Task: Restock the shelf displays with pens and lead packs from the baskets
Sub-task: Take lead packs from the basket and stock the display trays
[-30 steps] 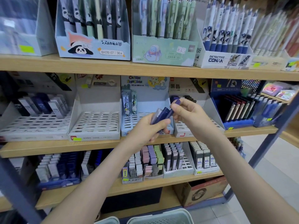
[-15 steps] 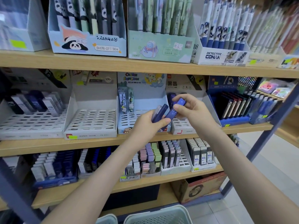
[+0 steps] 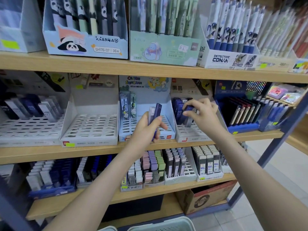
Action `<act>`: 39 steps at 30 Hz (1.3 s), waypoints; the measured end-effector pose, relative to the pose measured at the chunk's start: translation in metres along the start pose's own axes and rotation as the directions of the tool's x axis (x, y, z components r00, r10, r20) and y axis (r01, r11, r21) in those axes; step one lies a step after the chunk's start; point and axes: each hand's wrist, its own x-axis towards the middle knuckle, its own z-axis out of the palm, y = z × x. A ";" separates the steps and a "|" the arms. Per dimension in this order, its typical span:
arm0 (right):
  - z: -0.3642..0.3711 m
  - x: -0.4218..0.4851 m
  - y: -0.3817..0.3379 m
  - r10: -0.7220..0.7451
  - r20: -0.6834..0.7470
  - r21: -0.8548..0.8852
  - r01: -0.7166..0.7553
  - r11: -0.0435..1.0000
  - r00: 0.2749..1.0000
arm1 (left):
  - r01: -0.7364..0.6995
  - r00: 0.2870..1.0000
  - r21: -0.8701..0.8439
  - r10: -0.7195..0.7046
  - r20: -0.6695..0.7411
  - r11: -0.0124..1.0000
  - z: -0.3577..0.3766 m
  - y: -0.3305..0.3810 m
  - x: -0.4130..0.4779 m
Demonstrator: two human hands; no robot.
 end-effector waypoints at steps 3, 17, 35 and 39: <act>0.001 0.007 0.003 -0.011 0.038 -0.051 0.013 0.999 0.999 | -0.017 1.000 -0.022 0.018 0.010 1.000 0.000 -0.002 0.001; -0.010 0.033 0.004 -0.086 0.229 -0.182 0.130 0.975 0.970 | -0.035 0.999 -0.051 0.034 -0.016 0.998 0.002 -0.006 0.006; 0.018 0.019 0.011 -0.167 0.019 -0.351 0.163 0.922 0.986 | -0.073 0.997 -0.074 0.073 -0.006 0.995 0.002 -0.008 0.007; 0.023 0.018 0.015 -0.155 -0.079 -0.322 0.122 0.939 0.985 | -0.074 0.997 -0.041 0.075 0.015 0.996 0.004 -0.008 0.008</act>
